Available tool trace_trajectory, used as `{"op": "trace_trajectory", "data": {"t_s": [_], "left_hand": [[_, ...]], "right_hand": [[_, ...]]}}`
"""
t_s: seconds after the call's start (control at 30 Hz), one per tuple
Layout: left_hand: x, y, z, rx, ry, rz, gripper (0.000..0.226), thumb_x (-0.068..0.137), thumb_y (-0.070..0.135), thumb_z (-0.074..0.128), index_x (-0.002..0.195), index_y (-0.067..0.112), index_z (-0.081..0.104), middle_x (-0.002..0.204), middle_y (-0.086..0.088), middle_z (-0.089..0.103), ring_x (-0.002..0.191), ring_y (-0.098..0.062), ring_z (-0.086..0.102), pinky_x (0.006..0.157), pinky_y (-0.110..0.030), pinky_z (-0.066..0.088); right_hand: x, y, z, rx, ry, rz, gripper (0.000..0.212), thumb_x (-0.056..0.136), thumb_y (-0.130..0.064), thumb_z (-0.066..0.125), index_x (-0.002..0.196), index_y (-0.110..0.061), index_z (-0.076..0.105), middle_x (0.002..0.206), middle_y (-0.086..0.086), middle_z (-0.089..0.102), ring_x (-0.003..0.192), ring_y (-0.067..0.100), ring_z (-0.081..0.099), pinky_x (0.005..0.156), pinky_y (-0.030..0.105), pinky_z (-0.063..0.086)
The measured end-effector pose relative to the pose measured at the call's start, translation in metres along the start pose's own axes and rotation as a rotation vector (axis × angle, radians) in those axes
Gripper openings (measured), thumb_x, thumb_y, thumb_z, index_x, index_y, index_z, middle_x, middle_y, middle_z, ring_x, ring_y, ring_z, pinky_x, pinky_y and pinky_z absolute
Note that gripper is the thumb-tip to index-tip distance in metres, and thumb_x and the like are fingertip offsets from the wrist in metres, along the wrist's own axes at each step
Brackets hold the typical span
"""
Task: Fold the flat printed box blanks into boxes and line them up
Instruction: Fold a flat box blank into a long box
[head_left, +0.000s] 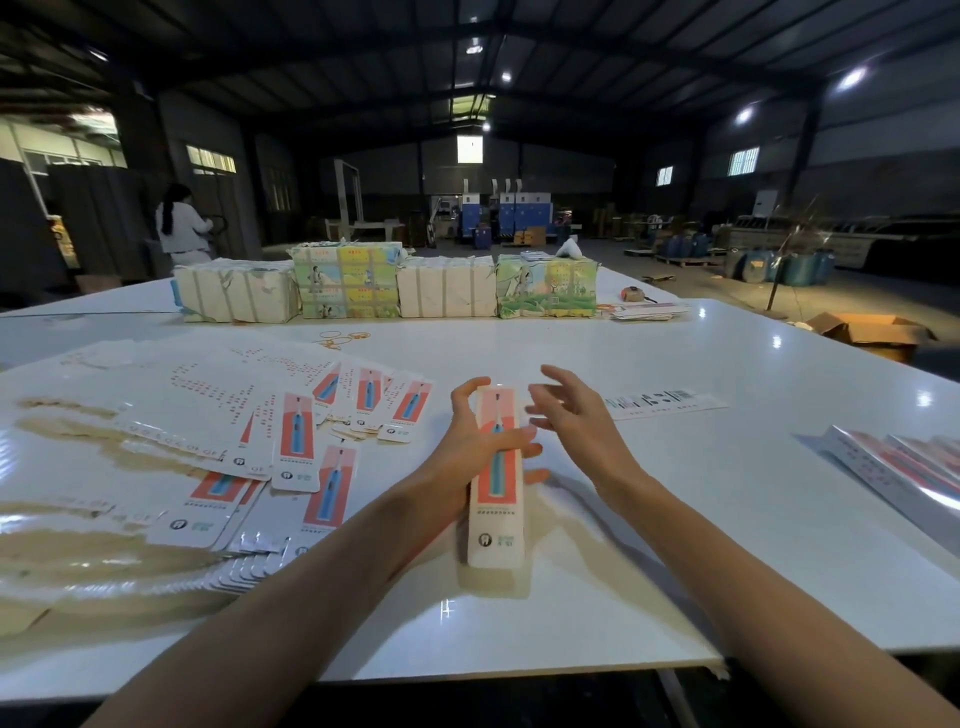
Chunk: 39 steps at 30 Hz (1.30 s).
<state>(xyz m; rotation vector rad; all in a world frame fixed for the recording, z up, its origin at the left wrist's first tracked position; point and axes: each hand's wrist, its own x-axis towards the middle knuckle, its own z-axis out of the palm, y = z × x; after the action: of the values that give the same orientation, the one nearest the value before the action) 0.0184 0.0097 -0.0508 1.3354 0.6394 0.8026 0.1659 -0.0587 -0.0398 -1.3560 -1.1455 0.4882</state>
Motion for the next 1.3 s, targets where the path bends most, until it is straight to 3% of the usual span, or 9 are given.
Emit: {"op": "trace_trajectory", "data": {"t_s": [0.07, 0.17, 0.3, 0.47, 0.63, 0.77, 0.83, 1.1, 1.3], "left_hand": [[-0.001, 0.002, -0.005, -0.214, 0.074, -0.015, 0.087, 0.084, -0.002, 0.084, 0.137, 0.051, 0.039, 0.13, -0.015, 0.062, 0.093, -0.034, 0.08, 0.072, -0.048, 0.066], [-0.003, 0.008, -0.009, -0.31, 0.164, 0.034, 0.085, 0.09, -0.004, 0.077, 0.147, 0.041, 0.033, 0.13, -0.021, 0.062, 0.087, -0.031, 0.079, 0.065, -0.042, 0.065], [-0.004, 0.015, 0.0, -0.481, 0.244, 0.081, 0.066, 0.101, 0.004, 0.065, 0.153, 0.035, 0.039, 0.144, -0.019, 0.053, 0.12, -0.038, 0.064, 0.087, -0.058, 0.061], [-0.014, 0.02, 0.007, -0.412, 0.047, 0.065, 0.058, 0.107, 0.017, 0.057, 0.157, 0.039, 0.036, 0.158, -0.01, 0.047, 0.137, -0.035, 0.055, 0.094, -0.048, 0.058], [-0.015, 0.03, -0.006, 0.208, -0.225, -0.007, 0.09, 0.093, 0.056, 0.057, 0.165, 0.045, 0.004, 0.168, -0.003, 0.035, 0.143, -0.028, 0.05, 0.111, -0.043, 0.048], [-0.01, 0.039, -0.045, 1.36, -0.346, -0.025, 0.082, 0.1, 0.063, 0.056, 0.167, 0.035, 0.018, 0.167, 0.002, 0.038, 0.145, -0.022, 0.047, 0.117, -0.041, 0.04], [-0.013, 0.041, -0.052, 1.639, -0.368, -0.091, 0.079, 0.1, 0.068, 0.051, 0.165, 0.031, 0.025, 0.169, 0.003, 0.034, 0.149, -0.021, 0.04, 0.12, -0.045, 0.034], [-0.023, 0.048, -0.05, 1.82, -0.206, -0.149, 0.037, 0.108, 0.044, 0.049, 0.135, 0.019, 0.049, 0.115, -0.001, 0.067, 0.096, -0.014, 0.068, 0.081, -0.026, 0.051], [-0.02, 0.047, -0.056, 1.722, -0.096, -0.089, 0.07, 0.096, 0.053, 0.069, 0.149, 0.018, 0.039, 0.126, -0.002, 0.067, 0.095, -0.014, 0.071, 0.076, -0.021, 0.054]], "right_hand": [[-0.003, -0.002, -0.001, -0.168, 0.052, -0.072, 0.041, 0.108, -0.031, 0.059, 0.147, -0.021, 0.05, 0.135, 0.001, 0.06, 0.112, 0.017, 0.066, 0.096, 0.035, 0.057], [-0.015, -0.007, 0.005, -0.299, -0.083, -0.115, 0.051, 0.102, -0.042, 0.067, 0.144, -0.023, 0.047, 0.129, -0.001, 0.056, 0.104, 0.012, 0.063, 0.08, 0.032, 0.055], [-0.023, -0.022, 0.02, -0.508, -0.31, -0.101, 0.072, 0.093, -0.055, 0.072, 0.151, -0.025, 0.04, 0.129, -0.009, 0.051, 0.102, 0.007, 0.062, 0.066, 0.019, 0.055], [-0.027, -0.04, 0.027, -0.668, -0.318, 0.013, 0.057, 0.097, -0.036, 0.071, 0.136, -0.015, 0.037, 0.128, 0.01, 0.052, 0.108, 0.027, 0.062, 0.091, 0.046, 0.058], [-0.04, -0.024, 0.007, -0.94, -0.127, -0.038, 0.051, 0.107, -0.042, 0.053, 0.138, -0.005, 0.036, 0.135, 0.014, 0.038, 0.116, 0.038, 0.056, 0.084, 0.045, 0.052], [-0.043, -0.006, -0.054, -1.057, -0.043, 0.094, 0.059, 0.107, -0.037, 0.052, 0.151, -0.007, 0.027, 0.14, 0.017, 0.042, 0.127, 0.038, 0.053, 0.091, 0.046, 0.048], [-0.046, 0.006, -0.089, -1.224, 0.004, 0.128, 0.058, 0.108, -0.042, 0.047, 0.154, -0.012, 0.028, 0.141, 0.016, 0.047, 0.129, 0.038, 0.05, 0.098, 0.046, 0.045], [-0.066, 0.026, -0.192, -1.787, 0.095, 0.238, 0.046, 0.106, -0.03, 0.044, 0.148, -0.014, 0.051, 0.147, 0.01, 0.048, 0.142, 0.031, 0.039, 0.115, 0.046, 0.035], [-0.077, 0.018, -0.212, -1.954, 0.148, 0.444, 0.044, 0.102, -0.034, 0.052, 0.142, -0.018, 0.059, 0.156, 0.021, 0.042, 0.15, 0.038, 0.031, 0.12, 0.05, 0.032]]}}
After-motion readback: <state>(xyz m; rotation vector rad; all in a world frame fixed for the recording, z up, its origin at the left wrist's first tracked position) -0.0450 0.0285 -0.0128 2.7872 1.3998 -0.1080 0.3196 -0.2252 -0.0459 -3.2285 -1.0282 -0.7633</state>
